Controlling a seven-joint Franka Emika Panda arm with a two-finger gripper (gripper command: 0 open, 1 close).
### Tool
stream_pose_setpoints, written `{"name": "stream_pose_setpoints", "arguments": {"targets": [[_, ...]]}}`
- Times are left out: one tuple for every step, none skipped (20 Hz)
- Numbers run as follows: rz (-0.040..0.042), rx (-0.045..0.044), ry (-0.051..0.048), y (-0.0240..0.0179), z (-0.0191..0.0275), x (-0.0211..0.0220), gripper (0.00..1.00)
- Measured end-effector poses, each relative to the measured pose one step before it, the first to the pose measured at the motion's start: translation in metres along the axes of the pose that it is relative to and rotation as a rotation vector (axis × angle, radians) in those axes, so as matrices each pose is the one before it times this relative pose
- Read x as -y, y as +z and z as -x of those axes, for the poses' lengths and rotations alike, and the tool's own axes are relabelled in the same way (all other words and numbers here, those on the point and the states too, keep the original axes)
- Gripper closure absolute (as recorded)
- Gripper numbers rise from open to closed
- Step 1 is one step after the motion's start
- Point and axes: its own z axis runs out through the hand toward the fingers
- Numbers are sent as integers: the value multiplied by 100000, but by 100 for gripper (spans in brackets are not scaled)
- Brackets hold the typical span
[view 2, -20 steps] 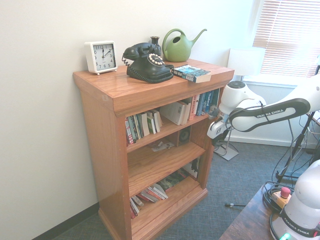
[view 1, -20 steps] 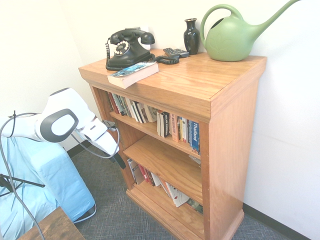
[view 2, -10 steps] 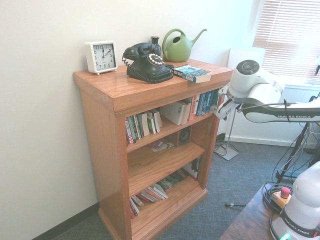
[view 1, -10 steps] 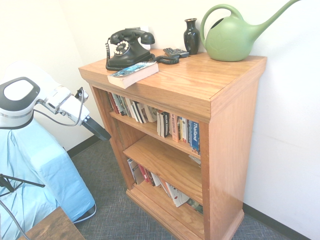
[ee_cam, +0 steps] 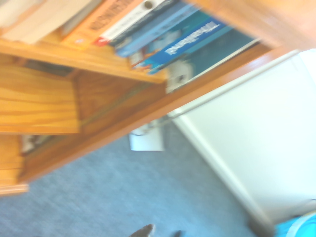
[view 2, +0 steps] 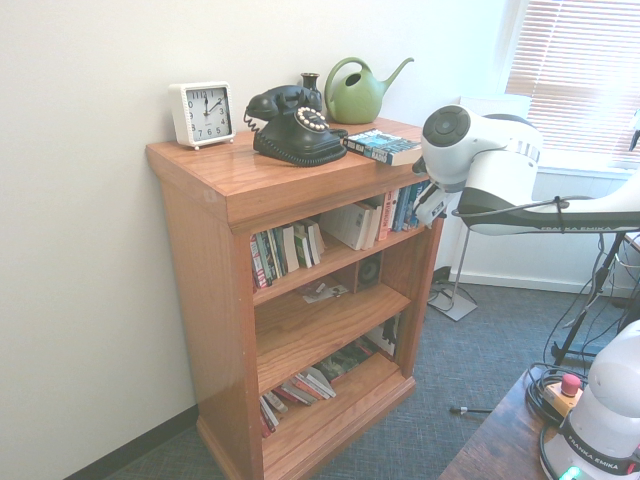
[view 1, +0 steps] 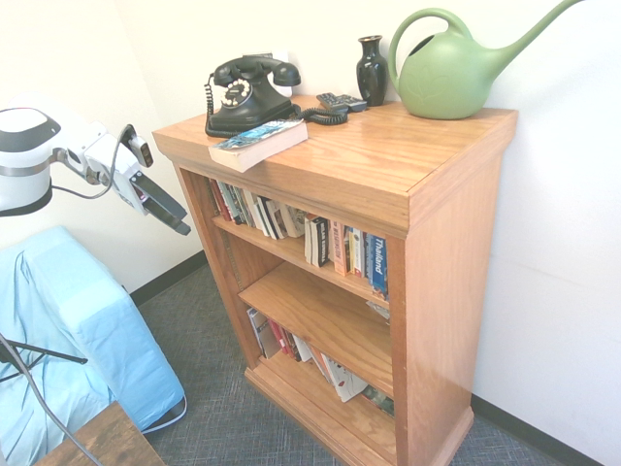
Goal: Shelf the books
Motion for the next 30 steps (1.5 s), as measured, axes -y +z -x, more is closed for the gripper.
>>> {"name": "stream_pose_setpoints", "arguments": {"targets": [[1678,-724,-594,-276,-293,452,0],[2020,-780,-812,-155,-245,416,0],[2586,-940,-966,-52,-247,335,0],[2226,-800,-819,1,-264,279,0],[2229,-777,-736,96,-289,273,0],[2060,-872,-410,161,-393,223,0],[1624,-821,-130,233,-487,192,0],[1597,-710,-80,376,-465,184,0],[1170,-749,-52,387,-460,212,0],[1402,-914,-56,440,-496,228,0],[1285,-1262,-83,373,-448,278,0],[1210,-1061,-210,300,-406,323,0],[1297,-1211,-444,207,-212,376,0],[1203,-1514,-561,21,-119,378,0],[1423,-1403,-609,-180,-24,283,0],[1089,-1293,-728,-302,125,299,0],[754,-1267,-745,-385,167,281,0],[775,-1317,-727,-326,167,290,0],[606,-1270,-645,-277,138,324,0],[726,-1002,-615,-210,109,351,0],[521,-996,-515,-140,59,438,0],[494,-917,-288,-44,-56,537,0],[731,-886,-204,80,-97,593,0],[950,-756,-2,180,-133,668,0],[1124,-885,94,208,-158,664,0],[1221,-450,-14,215,-167,612,0],[1574,-341,-89,188,-159,515,0],[1502,-429,168,84,-249,432,0],[954,-101,116,-5,-206,440,0],[657,85,13,-127,-135,400,0]]}}
